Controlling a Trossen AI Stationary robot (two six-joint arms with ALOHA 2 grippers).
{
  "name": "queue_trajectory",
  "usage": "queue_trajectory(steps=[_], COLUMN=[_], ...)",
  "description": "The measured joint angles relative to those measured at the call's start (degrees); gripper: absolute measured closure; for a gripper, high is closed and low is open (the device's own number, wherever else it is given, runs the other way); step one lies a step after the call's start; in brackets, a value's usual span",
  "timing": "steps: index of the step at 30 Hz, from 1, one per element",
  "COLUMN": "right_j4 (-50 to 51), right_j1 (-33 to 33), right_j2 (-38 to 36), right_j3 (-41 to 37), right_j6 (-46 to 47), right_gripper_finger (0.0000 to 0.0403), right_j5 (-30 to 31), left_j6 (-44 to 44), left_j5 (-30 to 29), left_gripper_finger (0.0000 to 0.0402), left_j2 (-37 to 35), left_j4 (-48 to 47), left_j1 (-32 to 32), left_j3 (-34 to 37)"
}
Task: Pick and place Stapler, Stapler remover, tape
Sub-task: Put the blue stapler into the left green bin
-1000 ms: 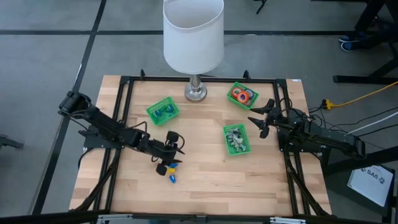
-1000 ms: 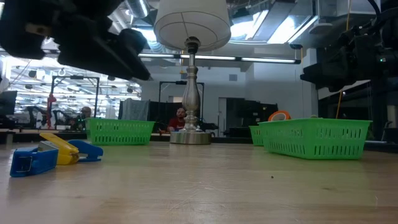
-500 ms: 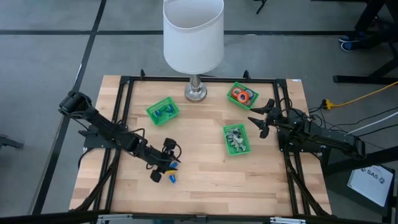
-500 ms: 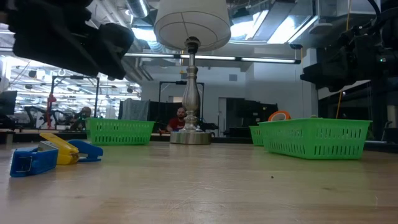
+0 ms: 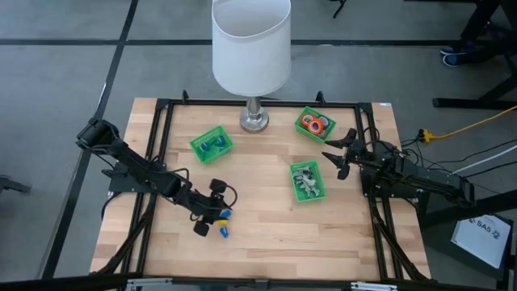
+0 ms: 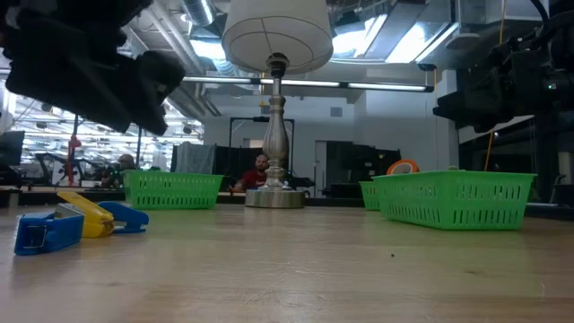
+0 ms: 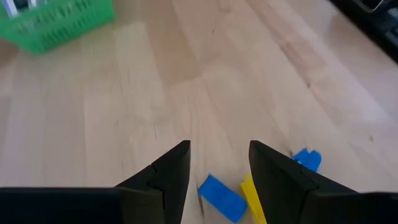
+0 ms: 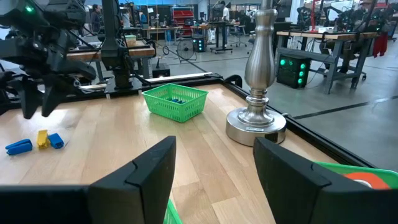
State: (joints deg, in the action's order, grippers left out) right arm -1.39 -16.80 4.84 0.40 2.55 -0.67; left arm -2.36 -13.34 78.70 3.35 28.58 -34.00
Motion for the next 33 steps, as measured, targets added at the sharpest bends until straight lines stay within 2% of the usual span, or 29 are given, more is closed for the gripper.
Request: queue_trajectory(steps=[6,16,33], right_j4=[0.0,0.0,0.0], right_j1=[0.0,0.0,0.0], right_j2=[0.0,0.0,0.0], right_j3=[0.0,0.0,0.0], right_j6=[0.0,0.0,0.0], right_gripper_finger=[0.0182,0.0182,0.0183], right_j5=[0.0,0.0,0.0], left_j6=[-4.5,-4.5,-4.9], left_j5=[0.0,0.0,-1.0], left_gripper_finger=[0.0242,0.024,0.0245], left_j2=[0.0,0.0,0.0], left_j4=[-4.3,-9.5,-9.9], left_j1=[0.1,2.5,3.2], left_j3=[0.0,0.0,0.0])
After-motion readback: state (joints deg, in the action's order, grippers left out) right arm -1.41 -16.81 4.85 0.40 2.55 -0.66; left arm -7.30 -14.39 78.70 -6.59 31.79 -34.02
